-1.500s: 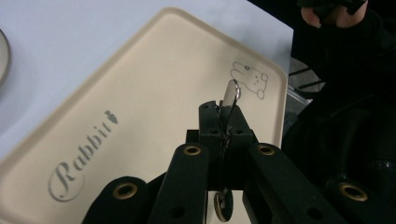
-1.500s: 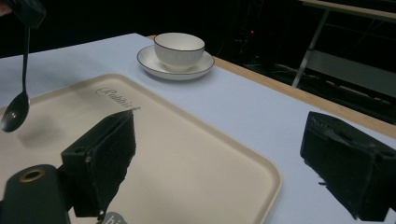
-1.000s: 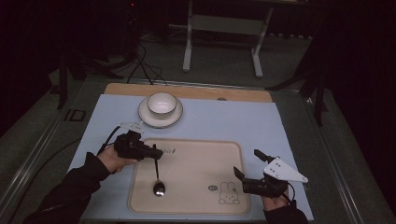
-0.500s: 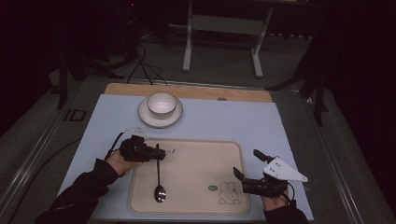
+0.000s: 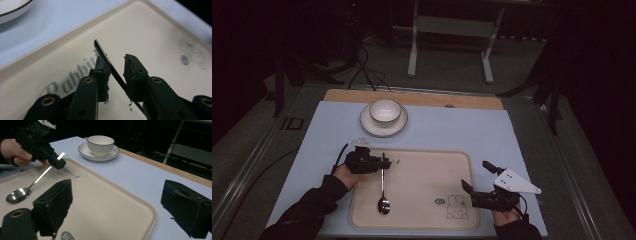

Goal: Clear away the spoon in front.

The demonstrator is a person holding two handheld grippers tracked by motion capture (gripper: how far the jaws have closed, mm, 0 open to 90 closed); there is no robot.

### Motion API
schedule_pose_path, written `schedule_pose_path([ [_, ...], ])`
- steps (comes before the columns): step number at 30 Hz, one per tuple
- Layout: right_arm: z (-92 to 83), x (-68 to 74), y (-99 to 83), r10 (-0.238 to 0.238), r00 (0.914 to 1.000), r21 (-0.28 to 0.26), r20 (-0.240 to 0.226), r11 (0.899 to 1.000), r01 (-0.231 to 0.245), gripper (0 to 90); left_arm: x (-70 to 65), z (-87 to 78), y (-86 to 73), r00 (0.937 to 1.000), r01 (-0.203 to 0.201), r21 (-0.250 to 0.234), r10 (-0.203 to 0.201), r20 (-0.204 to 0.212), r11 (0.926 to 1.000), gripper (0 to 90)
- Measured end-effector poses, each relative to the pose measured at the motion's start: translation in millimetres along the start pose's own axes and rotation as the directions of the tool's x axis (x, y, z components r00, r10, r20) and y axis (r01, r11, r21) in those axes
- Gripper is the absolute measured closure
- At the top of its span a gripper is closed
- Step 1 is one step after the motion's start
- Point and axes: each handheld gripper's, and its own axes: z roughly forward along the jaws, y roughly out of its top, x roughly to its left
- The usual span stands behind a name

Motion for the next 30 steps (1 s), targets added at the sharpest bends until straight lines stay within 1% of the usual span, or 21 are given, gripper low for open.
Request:
schedule_pose_path([
  [2, -0.1, -0.3, -0.1, 0.002, 1.0000, 0.000, -0.003, 1.000, -0.002, 10.3, -1.0, 2.9, -0.2, 0.9997, -0.002, 0.013, 0.002, -0.025, 0.9999, 71.1],
  [5, -0.3, -0.7, -0.1, 0.005, 1.0000, -0.003, -0.006, 1.000, -0.005, 10.3, -2.2, 5.6, 0.0, 0.9989, 0.006, 0.019, -0.005, -0.047, 0.9998, 70.7],
  [6, -0.4, -0.9, -0.1, 0.006, 1.0000, -0.003, -0.008, 1.000, -0.006, 10.2, -2.4, 6.5, 0.2, 0.9988, 0.012, 0.025, -0.011, -0.048, 0.9996, 70.7],
  [7, -0.3, -1.1, -0.2, 0.007, 0.9999, -0.003, -0.008, 1.000, -0.007, 10.3, -2.7, 7.5, 0.4, 0.9981, 0.016, 0.028, -0.014, -0.060, 0.9995, 70.7],
  [8, -0.3, -1.1, -0.2, 0.007, 0.9999, -0.002, -0.009, 1.000, -0.007, 10.2, -3.0, 8.6, 0.6, 0.9971, 0.025, 0.034, -0.023, -0.073, 0.9991, 70.7],
  [9, -0.3, -1.1, -0.3, 0.007, 0.9999, -0.002, -0.011, 1.000, -0.007, 10.3, -3.1, 9.9, 0.9, 0.9963, 0.042, 0.036, -0.039, -0.076, 0.9985, 70.8],
  [12, -0.3, -1.2, -0.4, 0.007, 0.9999, 0.000, -0.012, 1.000, -0.007, 10.3, -4.8, 12.6, 1.2, 0.9936, 0.059, 0.034, -0.055, -0.099, 0.9977, 70.5],
  [13, -0.3, -1.3, -0.4, 0.007, 0.9999, 0.000, -0.012, 1.000, -0.007, 10.3, -5.7, 13.5, 1.3, 0.9924, 0.055, 0.034, -0.051, -0.112, 0.9979, 68.0],
  [14, -0.3, -1.2, -0.5, 0.007, 0.9999, 0.001, -0.012, 1.000, -0.007, 10.3, -5.7, 13.5, 1.3, 0.9924, 0.055, 0.034, -0.051, -0.112, 0.9979, 67.2],
  [15, -0.3, -1.2, -0.5, 0.008, 0.9999, 0.002, -0.014, 1.000, -0.008, 10.3, -6.5, 14.1, 1.7, 0.9911, 0.052, 0.035, -0.048, -0.124, 0.9980, 67.0],
  [16, -0.2, -1.1, -0.5, 0.008, 0.9999, 0.003, -0.015, 1.000, -0.008, 10.2, -7.2, 15.3, 1.9, 0.9885, 0.059, 0.031, -0.054, -0.141, 0.9978, 65.4],
  [17, -0.1, -1.0, -0.4, 0.008, 0.9999, 0.003, -0.015, 1.000, -0.008, 10.3, -7.5, 15.9, 2.0, 0.9872, 0.065, 0.031, -0.060, -0.148, 0.9974, 64.9],
  [19, 0.0, -0.9, -0.4, 0.008, 0.9998, 0.003, -0.017, 1.000, -0.008, 10.3, -8.1, 16.9, 2.2, 0.9852, 0.062, 0.036, -0.056, -0.162, 0.9974, 65.0],
  [23, 0.4, -0.9, -0.3, 0.007, 0.9998, 0.003, -0.019, 1.000, -0.007, 10.3, -9.8, 16.3, 3.4, 0.9848, 0.057, 0.027, -0.052, -0.166, 0.9980, 65.0],
  [28, 0.1, -1.3, -0.4, 0.008, 0.9998, 0.002, -0.019, 1.000, -0.008, 10.3, -12.7, 12.4, 6.0, 0.9862, 0.059, -0.003, -0.058, -0.155, 0.9983, 65.2],
  [30, 0.3, -1.2, -0.4, 0.008, 0.9998, 0.002, -0.019, 1.000, -0.008, 10.3, -13.7, 11.7, 6.8, 0.9865, 0.057, -0.006, -0.057, -0.154, 0.9984, 69.0],
])
